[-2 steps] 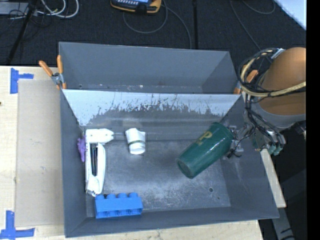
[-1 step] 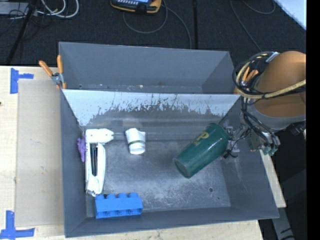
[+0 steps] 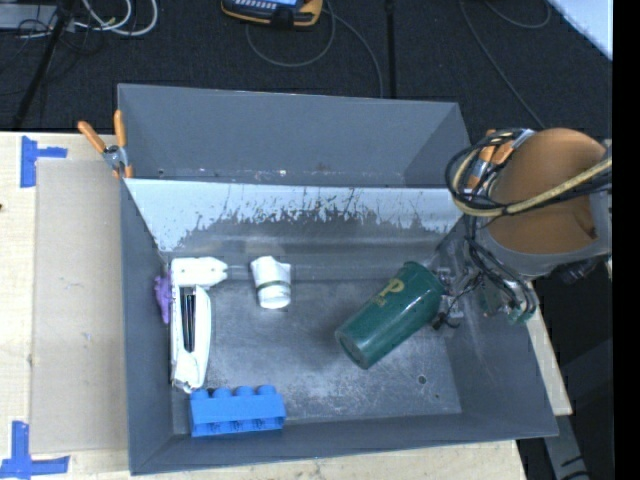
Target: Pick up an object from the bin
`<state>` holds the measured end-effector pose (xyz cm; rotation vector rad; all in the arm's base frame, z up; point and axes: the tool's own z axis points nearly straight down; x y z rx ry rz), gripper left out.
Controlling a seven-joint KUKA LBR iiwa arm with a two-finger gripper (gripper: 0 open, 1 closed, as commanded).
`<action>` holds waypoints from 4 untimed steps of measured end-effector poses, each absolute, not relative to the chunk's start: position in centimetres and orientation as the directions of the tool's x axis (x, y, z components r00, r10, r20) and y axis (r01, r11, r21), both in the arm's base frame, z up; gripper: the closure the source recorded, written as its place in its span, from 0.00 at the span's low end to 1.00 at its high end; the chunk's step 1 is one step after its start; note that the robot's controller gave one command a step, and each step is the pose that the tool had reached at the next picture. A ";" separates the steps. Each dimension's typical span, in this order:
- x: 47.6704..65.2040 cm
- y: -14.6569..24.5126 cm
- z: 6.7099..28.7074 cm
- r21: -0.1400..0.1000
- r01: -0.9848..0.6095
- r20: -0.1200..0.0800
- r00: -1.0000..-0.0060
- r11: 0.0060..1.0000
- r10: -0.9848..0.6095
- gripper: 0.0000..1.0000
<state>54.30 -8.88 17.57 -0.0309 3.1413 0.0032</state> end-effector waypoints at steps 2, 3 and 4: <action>55.1 -6.9 11.7 0.003 -0.076 0.001 -0.997 0.997 -0.076 1.00; 55.0 -7.1 15.1 0.005 -0.094 0.011 -0.995 0.996 -0.094 1.00; 55.6 -6.8 21.4 0.003 -0.097 0.004 -0.995 0.995 -0.097 1.00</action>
Offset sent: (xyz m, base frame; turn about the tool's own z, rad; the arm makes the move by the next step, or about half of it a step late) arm 0.0094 0.0180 -0.0654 -0.0684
